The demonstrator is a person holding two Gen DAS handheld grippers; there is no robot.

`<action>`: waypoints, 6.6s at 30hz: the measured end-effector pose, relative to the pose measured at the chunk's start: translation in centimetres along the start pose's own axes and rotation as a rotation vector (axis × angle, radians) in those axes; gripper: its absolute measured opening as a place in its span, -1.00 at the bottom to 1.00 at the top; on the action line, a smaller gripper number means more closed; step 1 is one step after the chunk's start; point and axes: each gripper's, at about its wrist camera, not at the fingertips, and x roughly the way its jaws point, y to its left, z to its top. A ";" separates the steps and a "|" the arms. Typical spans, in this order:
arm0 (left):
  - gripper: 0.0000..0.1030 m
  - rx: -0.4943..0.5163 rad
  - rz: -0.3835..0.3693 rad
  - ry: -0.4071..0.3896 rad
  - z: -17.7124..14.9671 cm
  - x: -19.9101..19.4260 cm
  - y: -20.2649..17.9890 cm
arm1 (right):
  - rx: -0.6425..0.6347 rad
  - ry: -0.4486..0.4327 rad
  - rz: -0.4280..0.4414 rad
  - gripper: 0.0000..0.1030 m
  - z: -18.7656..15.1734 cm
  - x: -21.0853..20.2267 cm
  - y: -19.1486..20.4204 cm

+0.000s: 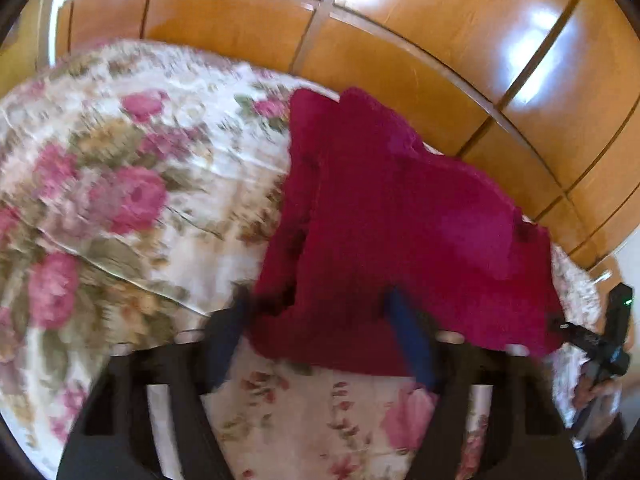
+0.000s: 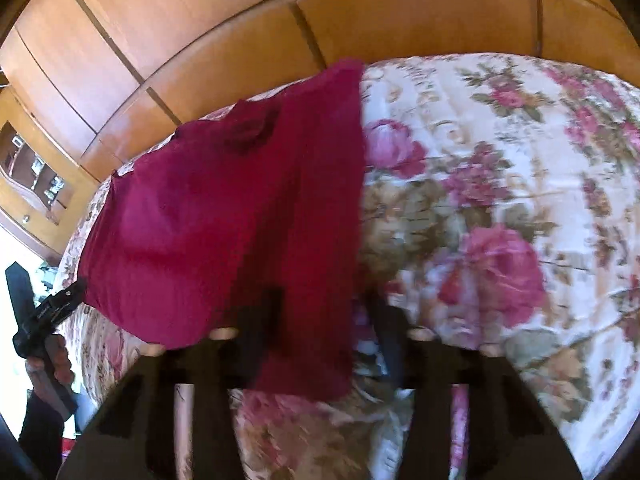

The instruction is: Fold small clothes

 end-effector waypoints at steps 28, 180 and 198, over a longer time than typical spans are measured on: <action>-0.01 -0.137 -0.023 -0.044 -13.0 -14.2 0.9 | -0.080 -0.034 -0.039 0.16 -8.2 -10.9 -0.1; -0.43 -0.217 -0.322 -0.370 -4.7 -21.6 3.1 | -0.501 0.039 0.799 -0.32 1.8 -1.8 35.8; -0.34 -0.292 0.212 -0.155 -4.9 -11.9 7.2 | -0.608 0.257 0.404 0.14 -1.8 16.0 40.3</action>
